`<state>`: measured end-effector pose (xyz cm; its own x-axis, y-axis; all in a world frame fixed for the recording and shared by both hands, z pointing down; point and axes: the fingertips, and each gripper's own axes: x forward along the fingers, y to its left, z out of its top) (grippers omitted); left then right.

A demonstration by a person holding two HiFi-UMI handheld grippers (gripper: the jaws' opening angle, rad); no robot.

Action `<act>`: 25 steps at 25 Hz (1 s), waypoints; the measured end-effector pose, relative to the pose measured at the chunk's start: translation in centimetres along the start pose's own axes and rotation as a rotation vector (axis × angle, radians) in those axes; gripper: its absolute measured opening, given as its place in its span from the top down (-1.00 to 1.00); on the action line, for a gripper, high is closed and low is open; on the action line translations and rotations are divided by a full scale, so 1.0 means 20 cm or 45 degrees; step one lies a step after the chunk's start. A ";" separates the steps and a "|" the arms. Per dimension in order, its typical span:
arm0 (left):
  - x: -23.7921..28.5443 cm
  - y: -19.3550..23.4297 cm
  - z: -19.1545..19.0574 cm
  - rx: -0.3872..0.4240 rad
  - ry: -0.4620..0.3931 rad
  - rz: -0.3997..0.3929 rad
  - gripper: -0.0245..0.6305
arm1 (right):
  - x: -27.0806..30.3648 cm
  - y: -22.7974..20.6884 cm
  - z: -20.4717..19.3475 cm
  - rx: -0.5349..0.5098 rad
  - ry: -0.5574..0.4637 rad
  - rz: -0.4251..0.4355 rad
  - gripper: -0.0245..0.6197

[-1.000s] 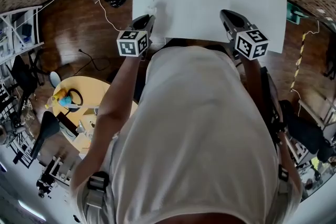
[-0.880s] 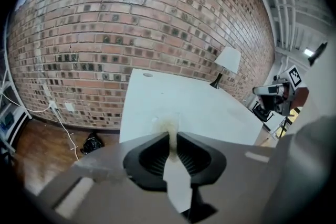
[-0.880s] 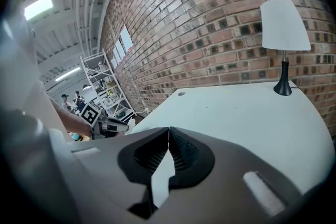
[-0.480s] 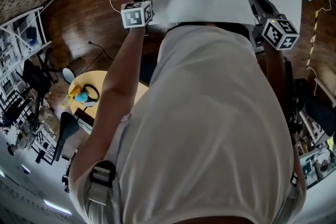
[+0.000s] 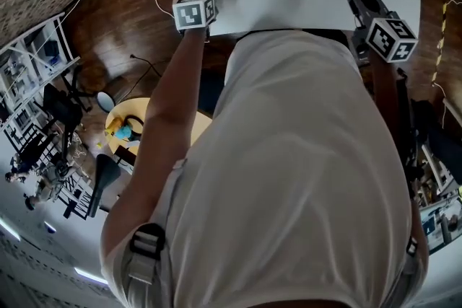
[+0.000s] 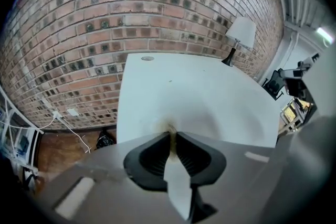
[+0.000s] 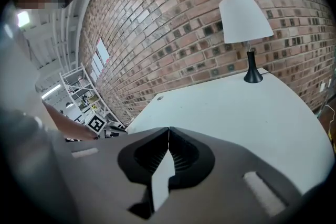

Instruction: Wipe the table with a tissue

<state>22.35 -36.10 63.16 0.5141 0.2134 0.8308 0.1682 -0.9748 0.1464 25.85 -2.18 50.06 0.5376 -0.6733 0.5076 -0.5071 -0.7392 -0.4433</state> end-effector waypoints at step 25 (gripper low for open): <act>-0.11 -0.07 -0.08 -0.159 -0.134 0.074 0.79 | 0.03 -0.13 0.08 -0.039 0.065 0.042 0.90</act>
<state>19.63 -35.40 61.96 0.6062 0.1558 0.7799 0.0335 -0.9848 0.1706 28.60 -0.65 50.38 0.4853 -0.6950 0.5305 -0.5446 -0.7150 -0.4384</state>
